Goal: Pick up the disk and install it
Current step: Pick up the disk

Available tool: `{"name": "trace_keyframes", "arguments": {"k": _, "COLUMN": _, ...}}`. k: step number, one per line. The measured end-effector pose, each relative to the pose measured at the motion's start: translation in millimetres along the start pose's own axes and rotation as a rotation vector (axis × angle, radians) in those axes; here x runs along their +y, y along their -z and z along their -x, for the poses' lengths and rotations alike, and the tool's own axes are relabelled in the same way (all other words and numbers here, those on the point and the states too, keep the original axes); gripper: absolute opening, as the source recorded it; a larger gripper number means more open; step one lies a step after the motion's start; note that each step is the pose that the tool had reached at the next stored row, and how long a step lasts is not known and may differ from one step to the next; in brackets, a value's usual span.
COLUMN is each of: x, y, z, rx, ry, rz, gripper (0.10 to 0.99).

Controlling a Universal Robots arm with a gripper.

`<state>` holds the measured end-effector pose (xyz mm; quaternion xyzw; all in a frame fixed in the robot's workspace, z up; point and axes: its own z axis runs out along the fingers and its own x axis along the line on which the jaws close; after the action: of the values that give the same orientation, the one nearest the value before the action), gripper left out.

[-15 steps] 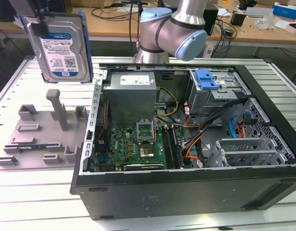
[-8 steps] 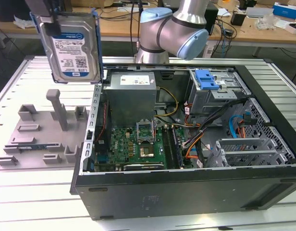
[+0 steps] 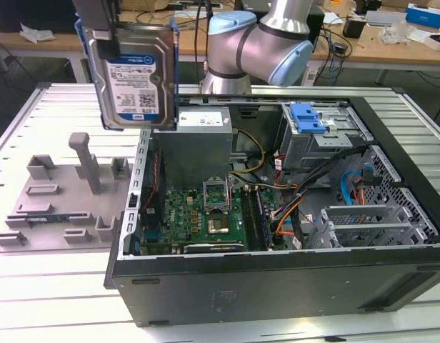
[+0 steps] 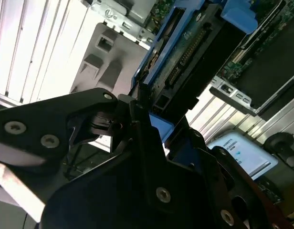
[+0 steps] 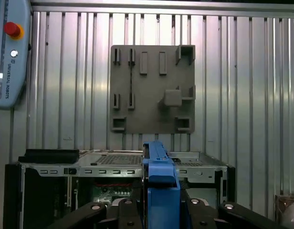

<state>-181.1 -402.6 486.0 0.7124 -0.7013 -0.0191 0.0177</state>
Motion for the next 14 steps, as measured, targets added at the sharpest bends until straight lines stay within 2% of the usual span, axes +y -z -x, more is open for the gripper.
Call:
{"name": "trace_keyframes", "arguments": {"k": 1, "x": -6.2, "y": 0.3, "z": -3.2, "rx": -0.0001, "ry": 0.000, "rz": 0.002, "gripper": 0.365}}
{"name": "trace_keyframes", "arguments": {"k": 2, "x": -17.5, "y": 1.0, "z": -7.9, "rx": 0.0000, "ry": 0.000, "rz": 0.004, "gripper": 0.365}}
{"name": "trace_keyframes", "arguments": {"k": 3, "x": -24.9, "y": 1.5, "z": -10.6, "rx": 0.0001, "ry": 0.000, "rz": 0.005, "gripper": 0.365}}
{"name": "trace_keyframes", "arguments": {"k": 5, "x": -34.9, "y": 2.0, "z": -14.1, "rx": -0.0001, "ry": 0.000, "rz": 0.006, "gripper": 0.365}}
{"name": "trace_keyframes", "arguments": {"k": 8, "x": -60.3, "y": 3.5, "z": -23.7, "rx": -0.0002, "ry": 0.000, "rz": 0.006, "gripper": 0.365}}
{"name": "trace_keyframes", "arguments": {"k": 9, "x": -70.7, "y": 4.0, "z": -27.6, "rx": -0.0005, "ry": 0.000, "rz": 0.006, "gripper": 0.365}}
{"name": "trace_keyframes", "arguments": {"k": 11, "x": -80.0, "y": 4.5, "z": -30.5, "rx": -0.0008, "ry": 0.000, "rz": 0.006, "gripper": 0.365}}
{"name": "trace_keyframes", "arguments": {"k": 14, "x": -99.6, "y": 5.5, "z": -40.2, "rx": -0.0009, "ry": 0.000, "rz": 0.006, "gripper": 0.365}}
